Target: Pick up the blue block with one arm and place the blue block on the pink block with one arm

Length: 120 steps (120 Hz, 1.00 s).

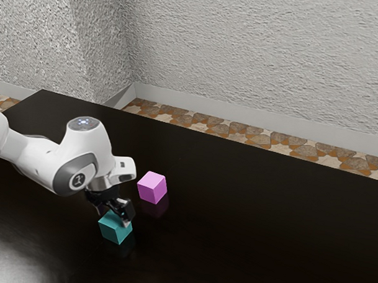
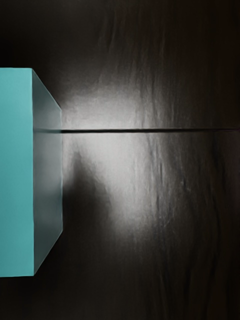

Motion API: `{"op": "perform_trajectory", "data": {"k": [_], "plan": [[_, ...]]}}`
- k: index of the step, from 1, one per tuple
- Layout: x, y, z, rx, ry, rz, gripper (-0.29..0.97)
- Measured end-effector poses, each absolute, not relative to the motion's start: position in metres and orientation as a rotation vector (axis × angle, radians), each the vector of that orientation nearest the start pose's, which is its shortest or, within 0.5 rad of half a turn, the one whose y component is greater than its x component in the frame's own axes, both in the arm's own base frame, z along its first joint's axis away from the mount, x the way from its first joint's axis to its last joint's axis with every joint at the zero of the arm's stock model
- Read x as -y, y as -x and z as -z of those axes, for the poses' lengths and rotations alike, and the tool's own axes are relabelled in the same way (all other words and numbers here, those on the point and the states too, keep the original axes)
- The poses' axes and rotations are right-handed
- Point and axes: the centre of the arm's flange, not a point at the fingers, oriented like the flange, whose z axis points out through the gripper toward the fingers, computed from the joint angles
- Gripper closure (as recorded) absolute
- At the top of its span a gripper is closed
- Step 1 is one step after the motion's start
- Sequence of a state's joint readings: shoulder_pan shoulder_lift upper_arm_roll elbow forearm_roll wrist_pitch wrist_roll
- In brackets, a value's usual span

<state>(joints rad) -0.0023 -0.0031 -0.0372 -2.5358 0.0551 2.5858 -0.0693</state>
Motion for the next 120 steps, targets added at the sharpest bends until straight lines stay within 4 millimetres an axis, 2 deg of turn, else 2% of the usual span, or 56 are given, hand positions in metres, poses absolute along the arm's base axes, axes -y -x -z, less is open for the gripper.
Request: {"op": "perform_trajectory", "data": {"k": [36, 88, 120], "plan": [[0.02, -0.465, -0.276, -0.029, 3.113, 0.088, 0.0], [0.019, -0.464, -0.261, -0.052, 3.114, 0.057, 0.0], [0.019, -0.465, -0.261, -0.06, 3.115, 0.065, 0.14]]}}
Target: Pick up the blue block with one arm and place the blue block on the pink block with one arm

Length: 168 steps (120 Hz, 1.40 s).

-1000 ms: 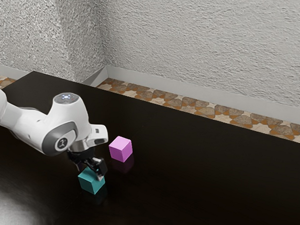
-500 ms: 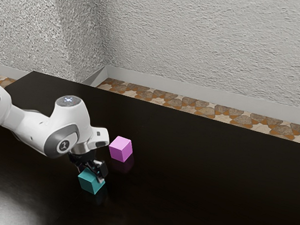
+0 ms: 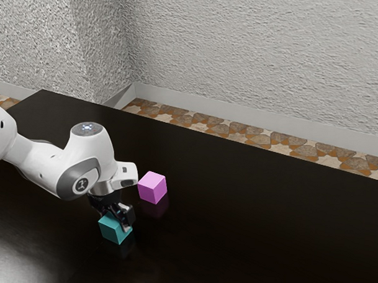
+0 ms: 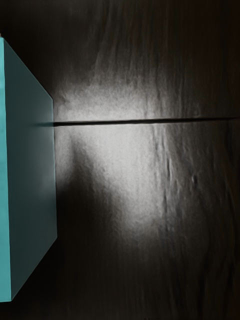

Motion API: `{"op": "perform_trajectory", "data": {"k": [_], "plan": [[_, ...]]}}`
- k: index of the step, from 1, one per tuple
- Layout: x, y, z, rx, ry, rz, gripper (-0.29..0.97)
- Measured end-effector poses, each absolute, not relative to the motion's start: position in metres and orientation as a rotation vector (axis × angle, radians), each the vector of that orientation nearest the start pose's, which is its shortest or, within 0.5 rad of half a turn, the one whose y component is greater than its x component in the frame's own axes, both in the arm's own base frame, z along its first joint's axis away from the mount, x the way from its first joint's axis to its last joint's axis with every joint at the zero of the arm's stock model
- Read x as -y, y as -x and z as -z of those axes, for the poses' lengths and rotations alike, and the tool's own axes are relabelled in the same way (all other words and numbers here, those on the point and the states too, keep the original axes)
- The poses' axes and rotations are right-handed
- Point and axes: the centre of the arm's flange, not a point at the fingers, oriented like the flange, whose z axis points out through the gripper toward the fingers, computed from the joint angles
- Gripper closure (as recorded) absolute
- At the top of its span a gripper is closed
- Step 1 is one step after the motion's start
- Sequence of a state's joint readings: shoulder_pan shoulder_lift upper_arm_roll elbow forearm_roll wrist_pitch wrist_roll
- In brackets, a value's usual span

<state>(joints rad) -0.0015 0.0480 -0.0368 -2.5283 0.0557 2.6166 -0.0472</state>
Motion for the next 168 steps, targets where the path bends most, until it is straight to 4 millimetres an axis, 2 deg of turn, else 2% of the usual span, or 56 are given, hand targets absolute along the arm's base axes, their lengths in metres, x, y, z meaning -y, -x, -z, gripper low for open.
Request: {"op": "perform_trajectory", "data": {"k": [44, 82, 92, 99, 114, 128, 142, 168], "plan": [[0.019, -0.465, -0.262, -0.061, 3.117, 0.07, 0.25], [0.014, -0.465, -0.27, -0.051, 3.114, 0.081, 0.27], [0.01, -0.466, -0.283, -0.035, 3.112, 0.096, 0.28], [0.006, -0.469, -0.299, -0.023, 3.109, 0.118, 0.28], [0.007, -0.487, -0.339, -0.019, 3.104, 0.152, 0.28], [0.014, -0.509, -0.365, -0.032, 3.104, 0.141, 0.28], [0.017, -0.536, -0.371, -0.039, 3.102, 0.084, 0.29], [0.019, -0.567, -0.369, -0.046, 3.099, 0.002, 0.29]]}}
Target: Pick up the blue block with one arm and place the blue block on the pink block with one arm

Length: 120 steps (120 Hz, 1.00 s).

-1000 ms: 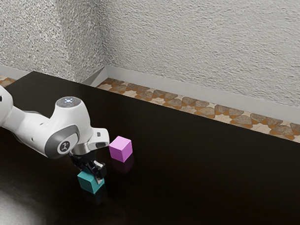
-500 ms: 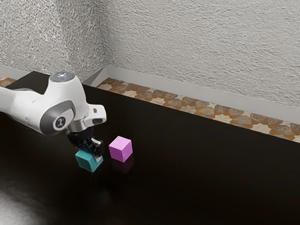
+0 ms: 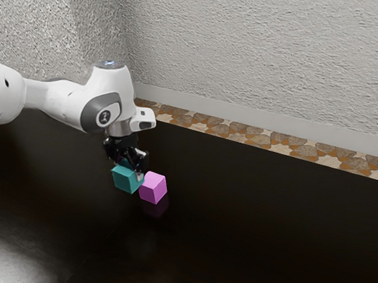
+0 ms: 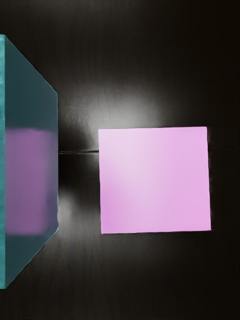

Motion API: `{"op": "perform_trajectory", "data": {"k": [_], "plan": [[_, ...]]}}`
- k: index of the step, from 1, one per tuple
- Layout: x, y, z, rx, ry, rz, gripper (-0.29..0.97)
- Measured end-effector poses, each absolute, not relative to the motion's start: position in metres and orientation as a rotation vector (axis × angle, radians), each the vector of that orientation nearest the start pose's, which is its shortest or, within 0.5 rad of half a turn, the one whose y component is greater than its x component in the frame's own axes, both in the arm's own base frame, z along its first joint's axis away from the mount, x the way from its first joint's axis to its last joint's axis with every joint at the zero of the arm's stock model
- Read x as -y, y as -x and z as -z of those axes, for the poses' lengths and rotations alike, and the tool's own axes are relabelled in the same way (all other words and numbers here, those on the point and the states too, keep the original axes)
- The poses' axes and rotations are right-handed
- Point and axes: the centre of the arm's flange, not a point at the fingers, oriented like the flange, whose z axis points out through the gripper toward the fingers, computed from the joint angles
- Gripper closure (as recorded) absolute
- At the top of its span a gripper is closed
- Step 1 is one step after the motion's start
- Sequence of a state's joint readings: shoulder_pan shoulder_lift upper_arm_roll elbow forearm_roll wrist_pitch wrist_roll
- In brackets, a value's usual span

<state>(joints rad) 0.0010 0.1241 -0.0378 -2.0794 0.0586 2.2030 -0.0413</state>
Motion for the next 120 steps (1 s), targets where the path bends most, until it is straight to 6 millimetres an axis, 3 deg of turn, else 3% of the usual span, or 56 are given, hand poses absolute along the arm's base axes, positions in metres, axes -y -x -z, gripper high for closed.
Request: {"op": "perform_trajectory", "data": {"k": [29, 58, 95, 120], "plan": [[0.039, -0.593, -0.364, -0.104, 3.098, -0.036, 0.29], [0.036, -0.607, -0.365, -0.107, 3.089, -0.041, 0.29], [0.031, -0.637, -0.352, -0.105, 3.086, -0.058, 0.29], [0.03, -0.643, -0.346, -0.109, 3.085, -0.072, 0.29]]}}
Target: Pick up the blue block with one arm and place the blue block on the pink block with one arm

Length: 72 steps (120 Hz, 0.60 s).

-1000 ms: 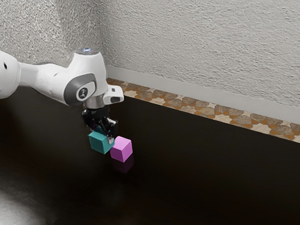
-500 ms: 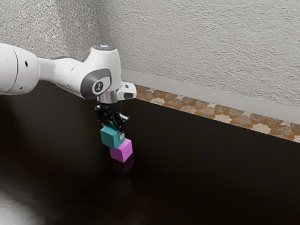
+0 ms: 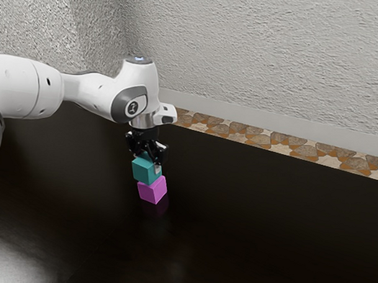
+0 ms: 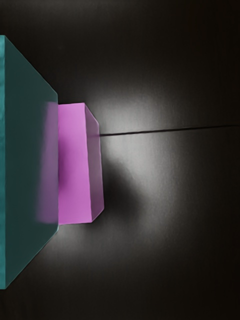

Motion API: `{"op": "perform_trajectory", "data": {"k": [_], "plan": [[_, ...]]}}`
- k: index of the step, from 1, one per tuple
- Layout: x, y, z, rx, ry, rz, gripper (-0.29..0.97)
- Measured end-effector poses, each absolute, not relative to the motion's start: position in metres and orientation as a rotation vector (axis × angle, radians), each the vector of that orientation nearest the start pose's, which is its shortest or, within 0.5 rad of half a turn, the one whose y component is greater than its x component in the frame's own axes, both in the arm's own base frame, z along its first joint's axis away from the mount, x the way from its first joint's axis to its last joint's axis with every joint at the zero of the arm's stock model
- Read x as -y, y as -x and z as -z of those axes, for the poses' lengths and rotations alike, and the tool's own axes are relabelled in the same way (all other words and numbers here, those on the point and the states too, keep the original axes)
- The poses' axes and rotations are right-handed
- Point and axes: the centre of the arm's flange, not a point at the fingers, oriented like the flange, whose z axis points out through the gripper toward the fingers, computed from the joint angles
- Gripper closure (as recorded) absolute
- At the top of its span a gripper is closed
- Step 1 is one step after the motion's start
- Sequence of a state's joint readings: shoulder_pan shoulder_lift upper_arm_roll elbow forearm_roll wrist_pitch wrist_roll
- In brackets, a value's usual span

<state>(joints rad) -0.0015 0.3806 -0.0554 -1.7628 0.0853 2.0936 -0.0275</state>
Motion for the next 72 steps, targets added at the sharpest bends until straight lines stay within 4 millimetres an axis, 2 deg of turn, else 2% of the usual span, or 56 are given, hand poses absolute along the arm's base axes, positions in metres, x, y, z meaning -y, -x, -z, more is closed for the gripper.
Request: {"op": "perform_trajectory", "data": {"k": [34, 72], "plan": [[0.0208, -0.6465, -0.3387, -0.098, 3.079, -0.091, 0.29], [0.0247, -0.6509, -0.3414, -0.118, 3.082, -0.077, 0.29]]}}
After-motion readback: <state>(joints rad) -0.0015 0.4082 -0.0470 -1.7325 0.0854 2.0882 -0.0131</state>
